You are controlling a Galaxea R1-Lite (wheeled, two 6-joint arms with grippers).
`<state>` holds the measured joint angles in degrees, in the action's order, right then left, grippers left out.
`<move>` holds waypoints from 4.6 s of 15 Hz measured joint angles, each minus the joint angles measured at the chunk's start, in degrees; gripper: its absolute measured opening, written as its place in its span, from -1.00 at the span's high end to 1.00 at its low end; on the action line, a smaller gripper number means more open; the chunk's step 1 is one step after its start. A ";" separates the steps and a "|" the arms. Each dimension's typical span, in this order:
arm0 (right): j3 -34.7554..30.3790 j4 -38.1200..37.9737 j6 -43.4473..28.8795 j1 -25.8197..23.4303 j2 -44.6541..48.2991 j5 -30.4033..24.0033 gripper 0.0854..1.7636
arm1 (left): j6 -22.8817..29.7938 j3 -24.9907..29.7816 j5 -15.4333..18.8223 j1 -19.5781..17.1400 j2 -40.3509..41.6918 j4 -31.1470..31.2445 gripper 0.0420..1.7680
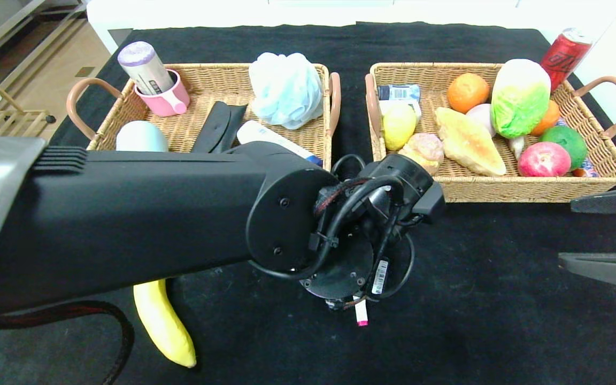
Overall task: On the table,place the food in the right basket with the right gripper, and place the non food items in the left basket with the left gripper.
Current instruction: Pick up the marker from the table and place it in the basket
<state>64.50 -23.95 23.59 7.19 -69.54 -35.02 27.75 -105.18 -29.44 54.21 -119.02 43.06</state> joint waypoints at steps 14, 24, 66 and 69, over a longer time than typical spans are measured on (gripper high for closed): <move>-0.09 -0.10 -0.02 0.11 0.20 -0.01 -0.94 | 0.33 0.20 0.23 0.02 0.33 1.06 0.74; -0.09 -0.07 0.05 0.18 0.18 0.00 -0.94 | 0.30 1.18 0.21 0.00 4.68 1.26 0.74; -1.49 1.58 0.26 0.11 -0.12 -0.01 -0.94 | -19.68 0.55 45.58 -49.42 17.77 -28.48 0.74; -1.49 1.58 0.24 0.09 -0.11 0.00 -0.94 | -19.68 0.37 45.80 -49.55 17.69 -28.48 0.19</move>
<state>63.01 -22.37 23.83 7.28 -69.64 -35.02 8.07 -104.81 16.36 4.66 -101.33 14.58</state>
